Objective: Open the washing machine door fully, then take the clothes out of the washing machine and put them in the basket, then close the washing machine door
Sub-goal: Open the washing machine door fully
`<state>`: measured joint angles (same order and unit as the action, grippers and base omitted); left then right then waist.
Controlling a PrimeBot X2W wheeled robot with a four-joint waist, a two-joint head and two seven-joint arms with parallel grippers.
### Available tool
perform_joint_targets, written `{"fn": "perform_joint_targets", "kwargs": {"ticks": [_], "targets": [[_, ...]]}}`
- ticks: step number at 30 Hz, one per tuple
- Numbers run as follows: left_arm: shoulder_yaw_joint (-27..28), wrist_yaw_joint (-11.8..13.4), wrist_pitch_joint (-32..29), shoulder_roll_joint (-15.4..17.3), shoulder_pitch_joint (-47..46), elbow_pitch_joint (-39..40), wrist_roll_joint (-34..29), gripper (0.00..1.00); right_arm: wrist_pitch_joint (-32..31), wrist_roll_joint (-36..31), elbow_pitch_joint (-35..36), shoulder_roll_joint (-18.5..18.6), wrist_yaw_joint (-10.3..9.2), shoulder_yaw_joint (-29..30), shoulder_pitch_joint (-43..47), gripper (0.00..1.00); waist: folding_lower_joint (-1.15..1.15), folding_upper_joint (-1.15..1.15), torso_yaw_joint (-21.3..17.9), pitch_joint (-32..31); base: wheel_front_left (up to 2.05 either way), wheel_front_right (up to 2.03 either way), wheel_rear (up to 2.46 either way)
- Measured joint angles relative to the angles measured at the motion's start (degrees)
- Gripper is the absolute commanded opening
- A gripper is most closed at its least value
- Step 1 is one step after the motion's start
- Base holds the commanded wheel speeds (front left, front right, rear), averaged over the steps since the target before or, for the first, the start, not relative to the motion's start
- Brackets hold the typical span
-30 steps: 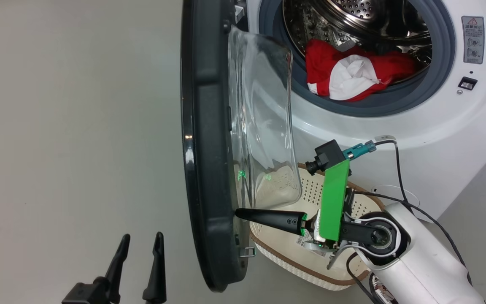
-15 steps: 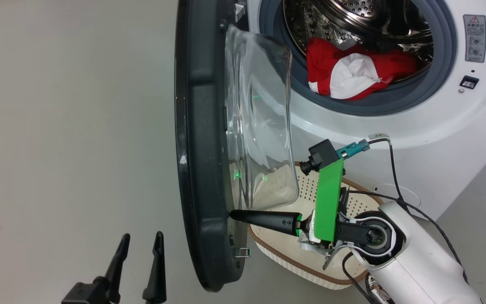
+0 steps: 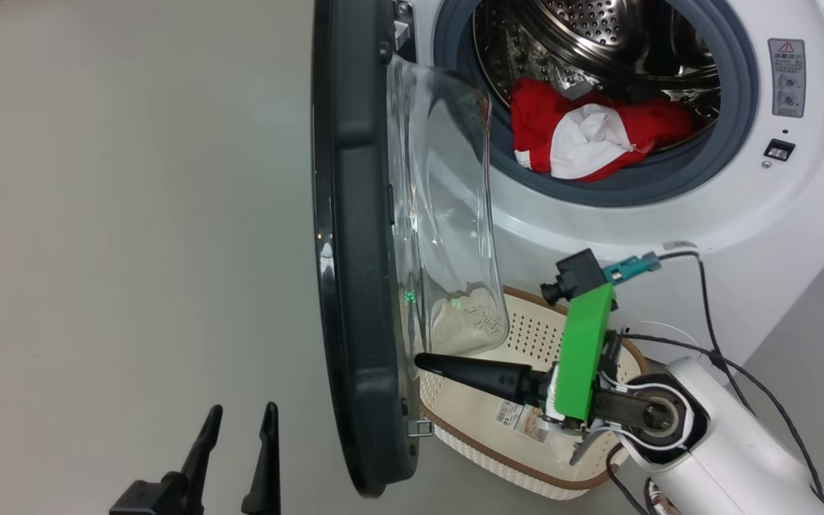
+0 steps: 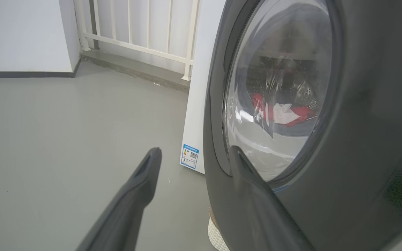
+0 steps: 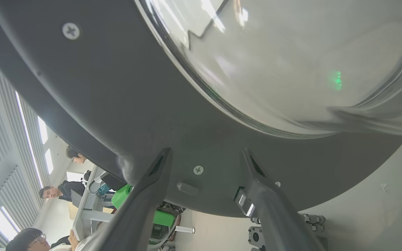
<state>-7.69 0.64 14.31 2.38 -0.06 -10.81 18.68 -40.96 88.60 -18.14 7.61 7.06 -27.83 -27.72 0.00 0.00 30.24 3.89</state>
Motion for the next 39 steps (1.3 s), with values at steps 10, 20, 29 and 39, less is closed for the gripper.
{"fn": "perform_joint_targets", "kwargs": {"ticks": [10, 20, 29, 39], "targets": [[0.34, -1.55, 0.00, 0.00, -0.29, -2.36, -0.60, 1.00, 6.13, -1.69, -0.58, 4.13, 0.00, 1.30, 5.42, 1.00, 0.00, 0.00, -0.75, -1.33, 0.00, 0.00, 0.00], [0.75, -2.19, 0.00, 0.00, -0.45, -3.35, -1.10, 1.00, 15.78, -6.83, -1.16, 8.81, 0.00, 0.37, 10.63, 1.00, 0.00, 0.00, -1.44, -2.26, 0.00, 0.00, 0.00], [1.12, -2.19, 0.00, 0.00, -0.44, -3.54, -1.15, 1.00, 25.75, -11.70, -1.92, 12.43, 0.00, -4.74, 11.38, 1.00, 0.00, 0.00, -2.95, -2.10, 0.00, 0.00, 0.00], [1.82, -2.19, 0.00, 0.00, -0.44, -3.70, -1.14, 1.00, 40.86, -18.19, -2.10, 16.56, 0.00, -12.83, 11.27, 1.00, 0.00, 0.00, -3.91, -1.92, 0.00, 0.00, 0.00]]}}
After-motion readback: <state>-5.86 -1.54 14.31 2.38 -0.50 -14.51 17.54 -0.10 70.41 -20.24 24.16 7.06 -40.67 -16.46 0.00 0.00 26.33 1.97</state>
